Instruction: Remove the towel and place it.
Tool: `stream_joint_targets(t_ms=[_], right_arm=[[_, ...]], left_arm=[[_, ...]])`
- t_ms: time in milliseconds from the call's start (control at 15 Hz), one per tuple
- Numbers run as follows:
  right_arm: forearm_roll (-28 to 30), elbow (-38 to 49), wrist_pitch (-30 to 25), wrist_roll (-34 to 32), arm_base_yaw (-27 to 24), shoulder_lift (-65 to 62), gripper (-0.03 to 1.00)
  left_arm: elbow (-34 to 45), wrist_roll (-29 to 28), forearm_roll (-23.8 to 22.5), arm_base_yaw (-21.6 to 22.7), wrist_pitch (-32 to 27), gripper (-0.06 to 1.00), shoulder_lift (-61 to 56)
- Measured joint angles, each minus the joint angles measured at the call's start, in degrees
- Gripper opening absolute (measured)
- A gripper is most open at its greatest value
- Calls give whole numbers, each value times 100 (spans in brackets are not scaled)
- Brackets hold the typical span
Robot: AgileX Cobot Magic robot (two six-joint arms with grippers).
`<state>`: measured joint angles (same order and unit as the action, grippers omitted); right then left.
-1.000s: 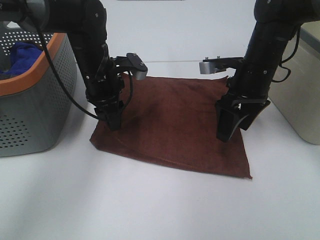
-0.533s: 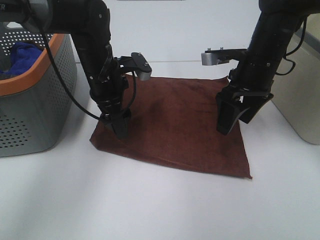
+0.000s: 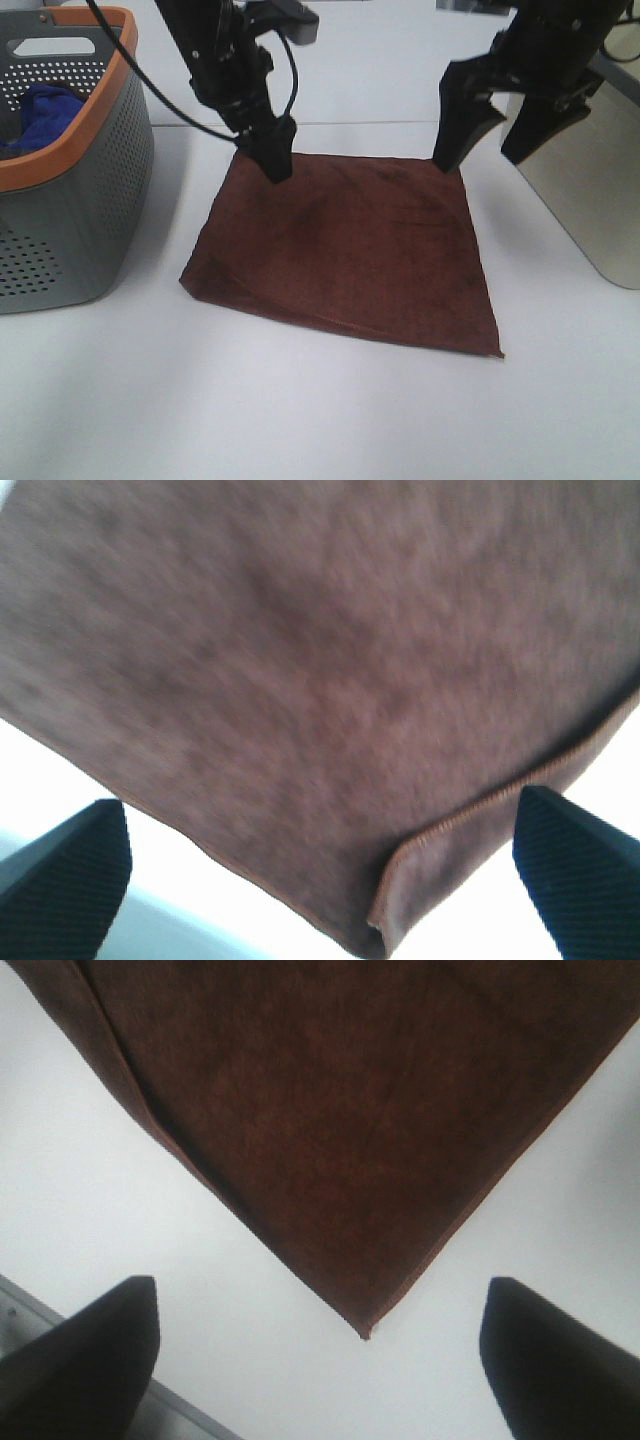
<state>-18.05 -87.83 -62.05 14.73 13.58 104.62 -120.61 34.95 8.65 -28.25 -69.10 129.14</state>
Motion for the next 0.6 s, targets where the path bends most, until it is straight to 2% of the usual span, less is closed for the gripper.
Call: stream_joint_targets(t_ms=[200, 333, 467, 600], right_arm=[[201, -751, -23, -940, -149, -481, 76], [298, -1163, -23, -1358, -699, -647, 76], [390, -1232, -23, -1392, -1255, -739, 76], [516, -1232, -23, -1369, -1805, -825, 76]], left_arm=[[-773, -710, 63, -6, -29, 99, -235], [-1152, -1799, -258, 92, -46, 99, -493], [-1163, -2653, -779, 424, -63, 99, -688], [-1134, -2979, -963, 957, -69, 99, -951]])
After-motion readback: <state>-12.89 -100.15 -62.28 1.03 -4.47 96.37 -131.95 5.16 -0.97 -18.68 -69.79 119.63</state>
